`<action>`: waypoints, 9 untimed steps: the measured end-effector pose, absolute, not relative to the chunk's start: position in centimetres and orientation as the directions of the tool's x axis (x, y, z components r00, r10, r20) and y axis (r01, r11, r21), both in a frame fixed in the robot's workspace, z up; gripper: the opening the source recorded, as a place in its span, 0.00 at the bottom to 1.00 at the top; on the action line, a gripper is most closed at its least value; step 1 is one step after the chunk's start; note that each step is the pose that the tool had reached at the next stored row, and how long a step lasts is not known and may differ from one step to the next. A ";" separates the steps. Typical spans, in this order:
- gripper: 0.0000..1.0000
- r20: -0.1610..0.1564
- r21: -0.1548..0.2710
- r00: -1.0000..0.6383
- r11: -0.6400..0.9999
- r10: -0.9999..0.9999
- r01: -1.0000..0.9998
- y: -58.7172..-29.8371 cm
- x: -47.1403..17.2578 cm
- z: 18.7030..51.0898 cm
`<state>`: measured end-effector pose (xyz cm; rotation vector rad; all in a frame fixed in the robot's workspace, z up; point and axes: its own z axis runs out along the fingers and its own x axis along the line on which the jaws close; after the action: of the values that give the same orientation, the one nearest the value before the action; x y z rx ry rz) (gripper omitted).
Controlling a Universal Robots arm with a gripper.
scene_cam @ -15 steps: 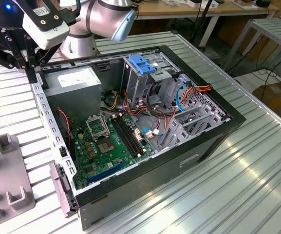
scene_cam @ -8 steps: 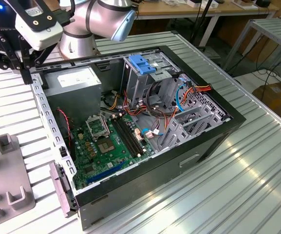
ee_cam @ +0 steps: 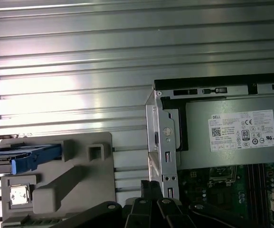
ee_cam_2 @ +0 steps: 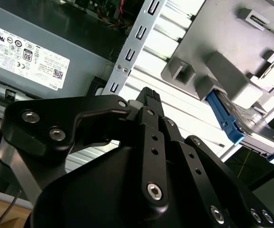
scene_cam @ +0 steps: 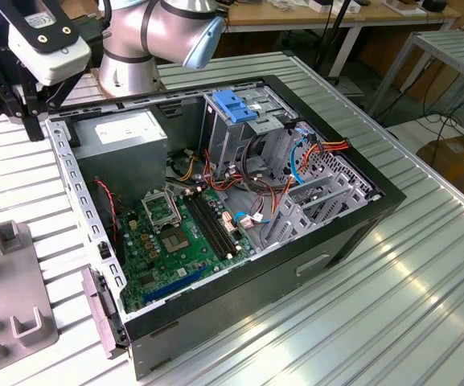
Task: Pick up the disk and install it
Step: 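Reach for the disk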
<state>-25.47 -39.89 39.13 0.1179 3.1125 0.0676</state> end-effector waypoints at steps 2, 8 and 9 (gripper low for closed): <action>0.10 -0.024 0.044 -0.997 0.996 0.076 0.075 -39.9 -25.7 39.1; 0.10 -0.024 0.044 -0.997 0.996 0.076 0.075 -39.9 -26.9 39.1; 0.10 -0.024 0.044 -0.997 0.996 0.076 0.075 -39.9 -27.0 39.1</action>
<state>-26.98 -39.90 39.10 0.1181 3.1125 0.0676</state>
